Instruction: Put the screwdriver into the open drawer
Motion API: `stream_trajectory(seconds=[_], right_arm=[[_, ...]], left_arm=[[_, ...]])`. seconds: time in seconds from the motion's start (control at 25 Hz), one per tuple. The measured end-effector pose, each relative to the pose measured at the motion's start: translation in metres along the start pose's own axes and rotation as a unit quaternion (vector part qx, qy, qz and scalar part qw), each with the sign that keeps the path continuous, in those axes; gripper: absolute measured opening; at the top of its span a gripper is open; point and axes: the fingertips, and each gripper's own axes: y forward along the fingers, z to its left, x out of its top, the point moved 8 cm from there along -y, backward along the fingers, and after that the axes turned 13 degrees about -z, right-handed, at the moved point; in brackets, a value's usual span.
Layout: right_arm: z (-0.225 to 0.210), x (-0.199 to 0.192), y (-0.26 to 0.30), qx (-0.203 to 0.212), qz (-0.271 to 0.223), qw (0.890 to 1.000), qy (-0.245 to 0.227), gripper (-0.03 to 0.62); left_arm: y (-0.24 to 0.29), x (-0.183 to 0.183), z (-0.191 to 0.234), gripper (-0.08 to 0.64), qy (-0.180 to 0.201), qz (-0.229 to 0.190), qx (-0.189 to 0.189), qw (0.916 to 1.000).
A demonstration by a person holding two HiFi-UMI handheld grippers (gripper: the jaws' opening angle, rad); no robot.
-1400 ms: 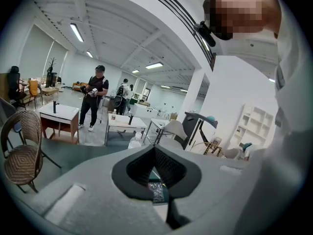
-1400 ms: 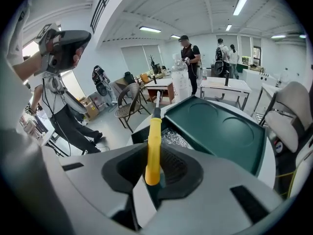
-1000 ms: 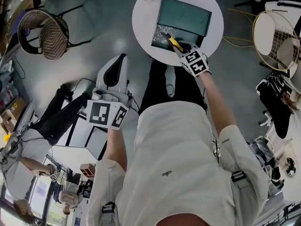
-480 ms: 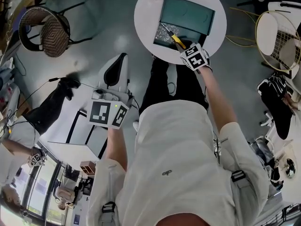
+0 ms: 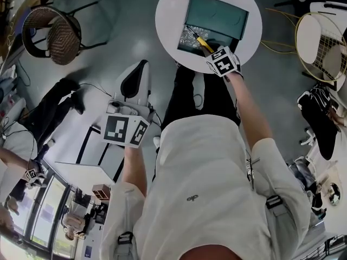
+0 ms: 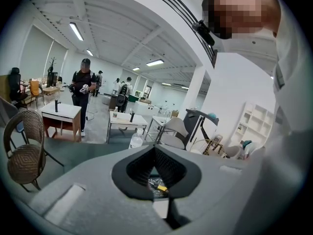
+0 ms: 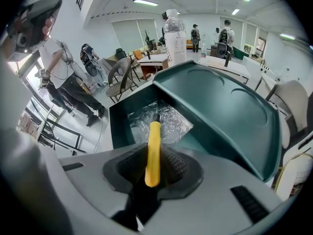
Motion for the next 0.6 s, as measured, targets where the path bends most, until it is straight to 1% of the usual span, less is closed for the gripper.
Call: stream_trajectory(seconds=[0.36, 0.6], right_arm=[[0.0015, -0.0005, 0.0003, -0.004, -0.01, 1.0, 0.0, 0.087], [0.0011, 0.0003, -0.0008, -0.006, -0.004, 1.0, -0.005, 0.083]], left_arm=[[-0.003, -0.0007, -0.0037, 0.009, 0.003, 0.002, -0.001, 1.0], [-0.0025, 0.0001, -0.0031, 0.009, 0.004, 0.0, -0.001, 1.0]])
